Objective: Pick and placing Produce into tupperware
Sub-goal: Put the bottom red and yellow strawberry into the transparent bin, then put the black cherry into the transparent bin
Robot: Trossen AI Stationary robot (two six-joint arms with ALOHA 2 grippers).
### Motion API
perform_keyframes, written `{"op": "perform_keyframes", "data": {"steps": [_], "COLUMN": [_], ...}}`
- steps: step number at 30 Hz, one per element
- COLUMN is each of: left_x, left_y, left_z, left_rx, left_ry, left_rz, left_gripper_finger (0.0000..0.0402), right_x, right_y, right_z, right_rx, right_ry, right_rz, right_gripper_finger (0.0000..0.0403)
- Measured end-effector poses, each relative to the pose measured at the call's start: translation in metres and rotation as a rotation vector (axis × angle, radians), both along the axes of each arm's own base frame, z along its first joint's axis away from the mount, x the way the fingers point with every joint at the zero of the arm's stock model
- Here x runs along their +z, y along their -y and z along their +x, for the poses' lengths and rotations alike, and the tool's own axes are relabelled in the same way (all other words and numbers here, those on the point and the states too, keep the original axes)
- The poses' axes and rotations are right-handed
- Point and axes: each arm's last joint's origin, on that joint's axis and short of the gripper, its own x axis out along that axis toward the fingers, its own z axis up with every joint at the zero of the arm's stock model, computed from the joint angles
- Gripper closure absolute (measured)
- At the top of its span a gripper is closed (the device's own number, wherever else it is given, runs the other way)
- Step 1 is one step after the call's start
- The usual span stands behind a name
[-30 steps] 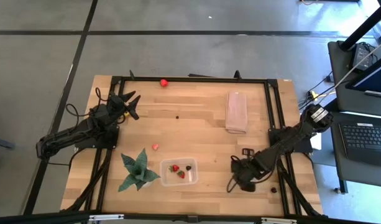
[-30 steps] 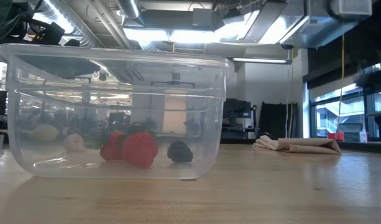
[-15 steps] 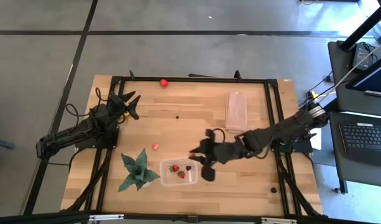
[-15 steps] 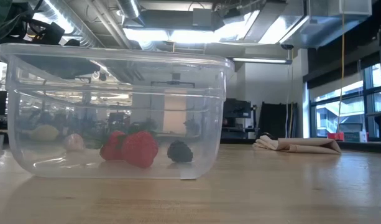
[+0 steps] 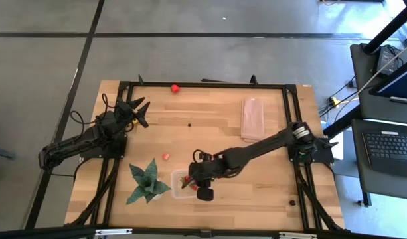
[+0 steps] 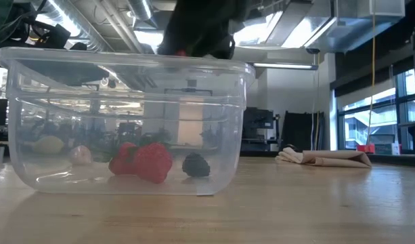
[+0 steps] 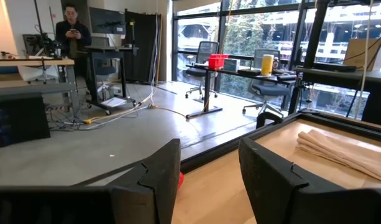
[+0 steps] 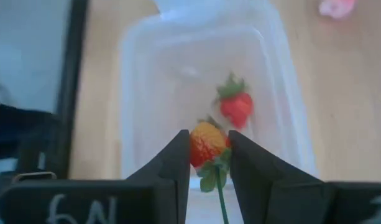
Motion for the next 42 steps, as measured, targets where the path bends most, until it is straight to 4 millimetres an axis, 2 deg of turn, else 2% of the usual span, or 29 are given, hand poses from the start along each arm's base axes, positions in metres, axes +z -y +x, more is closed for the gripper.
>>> {"op": "perform_keyframes", "data": {"steps": [5, 11, 20, 30, 36, 39, 42], "left_x": [0.0, 0.0, 0.0, 0.0, 0.0, 0.0, 0.0], "left_y": [0.0, 0.0, 0.0, 0.0, 0.0, 0.0, 0.0], "left_z": [0.0, 0.0, 0.0, 0.0, 0.0, 0.0, 0.0], "left_rx": [0.0, 0.0, 0.0, 0.0, 0.0, 0.0, 0.0], "left_ry": [0.0, 0.0, -0.001, -0.002, -0.002, -0.002, -0.003], "left_rz": [0.0, 0.0, 0.001, 0.001, 0.002, 0.002, 0.002], "left_gripper_finger": [0.0244, 0.0244, 0.0244, 0.0244, 0.0244, 0.0244, 0.0244], "right_x": [-0.014, -0.03, -0.031, -0.031, -0.031, -0.021, 0.013], "right_y": [0.003, 0.002, 0.003, 0.002, 0.002, 0.002, 0.001], "right_z": [0.011, 0.021, 0.019, 0.02, 0.02, 0.015, 0.01], "right_rx": [-0.035, -0.033, -0.077, -0.076, -0.069, -0.046, -0.023], "right_ry": [-0.149, -0.215, -0.249, -0.245, -0.252, -0.318, -0.329], "right_rz": [-0.032, 0.027, 0.04, 0.05, 0.07, 0.077, 0.026], "right_gripper_finger": [0.0307, 0.0307, 0.0301, 0.0253, 0.0197, 0.0172, 0.0157]}}
